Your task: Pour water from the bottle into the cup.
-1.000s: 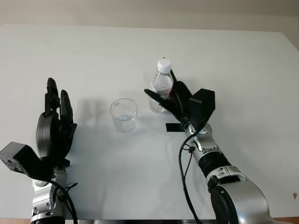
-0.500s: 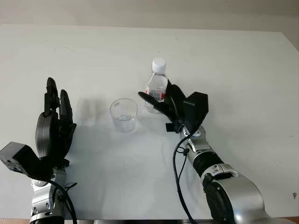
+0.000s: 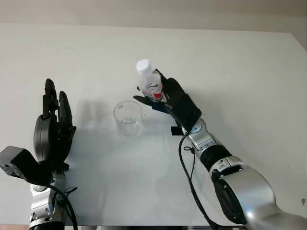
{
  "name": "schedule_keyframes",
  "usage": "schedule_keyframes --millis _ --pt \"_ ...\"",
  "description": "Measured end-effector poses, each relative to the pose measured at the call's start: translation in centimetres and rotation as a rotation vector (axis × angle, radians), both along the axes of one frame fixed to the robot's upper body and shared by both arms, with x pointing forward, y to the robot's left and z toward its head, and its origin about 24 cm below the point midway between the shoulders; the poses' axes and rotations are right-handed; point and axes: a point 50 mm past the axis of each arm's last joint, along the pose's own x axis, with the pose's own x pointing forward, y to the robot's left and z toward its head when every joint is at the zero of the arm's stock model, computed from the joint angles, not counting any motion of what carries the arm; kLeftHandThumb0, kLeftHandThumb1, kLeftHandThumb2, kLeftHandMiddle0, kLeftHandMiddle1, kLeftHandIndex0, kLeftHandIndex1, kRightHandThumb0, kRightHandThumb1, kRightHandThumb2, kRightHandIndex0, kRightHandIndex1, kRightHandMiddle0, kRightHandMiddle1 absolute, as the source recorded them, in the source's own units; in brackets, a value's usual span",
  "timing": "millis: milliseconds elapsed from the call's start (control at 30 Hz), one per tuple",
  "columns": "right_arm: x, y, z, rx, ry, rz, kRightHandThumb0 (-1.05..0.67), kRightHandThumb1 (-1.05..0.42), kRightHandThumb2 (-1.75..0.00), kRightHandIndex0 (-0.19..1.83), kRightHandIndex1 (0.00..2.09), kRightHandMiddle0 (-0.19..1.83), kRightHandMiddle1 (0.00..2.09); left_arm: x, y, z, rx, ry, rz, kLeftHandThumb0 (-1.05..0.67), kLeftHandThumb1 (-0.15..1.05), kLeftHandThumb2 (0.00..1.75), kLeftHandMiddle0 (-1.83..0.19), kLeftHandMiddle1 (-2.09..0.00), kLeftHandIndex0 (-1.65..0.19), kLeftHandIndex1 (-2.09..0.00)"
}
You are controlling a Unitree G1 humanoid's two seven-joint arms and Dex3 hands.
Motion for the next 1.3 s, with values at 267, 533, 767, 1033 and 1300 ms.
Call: schedule_keyframes --millis 267,533,767,1033,1300 --pt "0.3 -0.8 -0.3 0.117 0.050 -0.090 -0.40 -1.05 -0.51 1.38 2.09 1.08 2.09 -0.1 0.2 0.0 0.004 -0.002 0.008 -0.71 1.05 0.51 0.18 -0.05 0.18 -0.05" --pt "1.0 -3.7 0.8 0.054 -0.024 -0.204 -0.31 -1.05 -0.47 1.13 2.09 0.71 2.09 -0.1 0.3 0.1 0.007 -0.003 0.013 -0.72 1.05 0.50 0.18 -0.05 0.18 -0.05" --pt "1.8 -4.6 4.2 -0.202 -0.261 -0.233 -0.35 -1.05 -0.37 1.00 2.09 0.63 2.09 -0.1 0.2 0.1 0.010 -0.005 0.012 -0.71 1.05 0.51 0.18 -0.05 0.18 -0.05" --pt "1.3 -2.9 5.5 -0.535 -0.557 -0.102 -0.39 -1.05 -0.24 0.99 2.09 0.70 2.09 0.0 0.1 0.3 0.009 -0.007 0.012 -0.72 1.05 0.51 0.18 -0.05 0.18 -0.05" --pt "0.8 -1.3 5.7 -0.727 -0.748 0.014 -0.43 -1.05 -0.26 1.01 2.09 0.74 2.09 0.1 0.0 0.3 0.008 -0.007 0.016 -0.73 1.05 0.52 0.17 -0.06 0.17 -0.06"
